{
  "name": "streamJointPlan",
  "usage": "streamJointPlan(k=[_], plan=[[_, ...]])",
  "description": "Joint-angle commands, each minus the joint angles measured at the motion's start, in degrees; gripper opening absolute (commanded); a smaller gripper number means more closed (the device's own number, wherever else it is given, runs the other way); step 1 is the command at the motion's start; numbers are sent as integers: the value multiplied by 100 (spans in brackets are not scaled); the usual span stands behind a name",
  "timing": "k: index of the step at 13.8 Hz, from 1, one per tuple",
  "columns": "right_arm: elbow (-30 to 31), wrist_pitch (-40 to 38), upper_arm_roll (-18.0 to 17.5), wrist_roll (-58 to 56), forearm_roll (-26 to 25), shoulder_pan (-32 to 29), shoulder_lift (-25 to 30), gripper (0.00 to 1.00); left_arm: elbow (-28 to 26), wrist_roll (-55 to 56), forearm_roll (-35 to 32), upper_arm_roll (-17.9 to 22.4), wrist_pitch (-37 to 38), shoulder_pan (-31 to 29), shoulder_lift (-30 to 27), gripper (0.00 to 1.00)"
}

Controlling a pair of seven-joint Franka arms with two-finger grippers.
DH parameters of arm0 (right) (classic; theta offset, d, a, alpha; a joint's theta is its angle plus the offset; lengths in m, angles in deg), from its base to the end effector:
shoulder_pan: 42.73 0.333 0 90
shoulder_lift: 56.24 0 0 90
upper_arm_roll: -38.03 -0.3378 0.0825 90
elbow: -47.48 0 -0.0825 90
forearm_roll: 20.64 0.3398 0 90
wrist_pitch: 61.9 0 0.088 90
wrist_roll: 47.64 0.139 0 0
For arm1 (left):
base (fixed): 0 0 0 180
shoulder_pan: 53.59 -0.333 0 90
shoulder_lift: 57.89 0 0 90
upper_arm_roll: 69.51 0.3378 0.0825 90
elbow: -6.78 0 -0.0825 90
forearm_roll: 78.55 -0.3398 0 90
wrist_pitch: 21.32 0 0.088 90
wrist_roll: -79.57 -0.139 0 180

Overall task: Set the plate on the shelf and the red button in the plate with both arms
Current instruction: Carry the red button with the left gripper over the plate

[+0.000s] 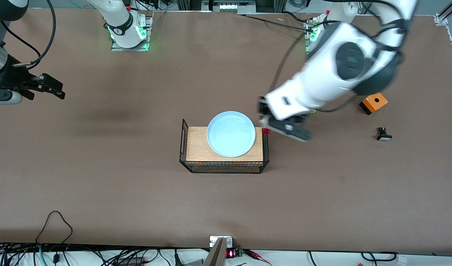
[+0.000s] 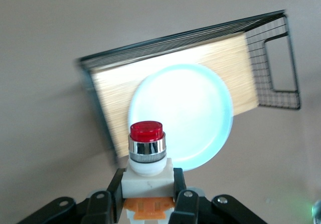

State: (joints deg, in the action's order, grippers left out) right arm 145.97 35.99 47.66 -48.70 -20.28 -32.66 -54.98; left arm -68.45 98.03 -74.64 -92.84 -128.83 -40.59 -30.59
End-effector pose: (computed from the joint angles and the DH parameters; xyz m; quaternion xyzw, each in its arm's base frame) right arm 0.5122 0.0039 0.5735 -0.9999 -0.0127 -0.0056 0.0049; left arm 0.5702 -0.3574 0.4931 0.9832 -0.1200 -0.0015 0.1374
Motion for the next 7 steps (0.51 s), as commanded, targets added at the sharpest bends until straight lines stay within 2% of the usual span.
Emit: streamJointPlan(k=[1,4,7], plan=[[-49,-103,-14,-52,-45,-31,15,100,368,752,-965,47,-436,623,714,10],[-49,-138,3,-52,-63,-49,-2,100,403,1553,-1935,82,-665,1037,1163,11],[-49,-191,3,-44,-72,-49,-2,100,395,1661,-2095,73,-736,1091,1348,15]])
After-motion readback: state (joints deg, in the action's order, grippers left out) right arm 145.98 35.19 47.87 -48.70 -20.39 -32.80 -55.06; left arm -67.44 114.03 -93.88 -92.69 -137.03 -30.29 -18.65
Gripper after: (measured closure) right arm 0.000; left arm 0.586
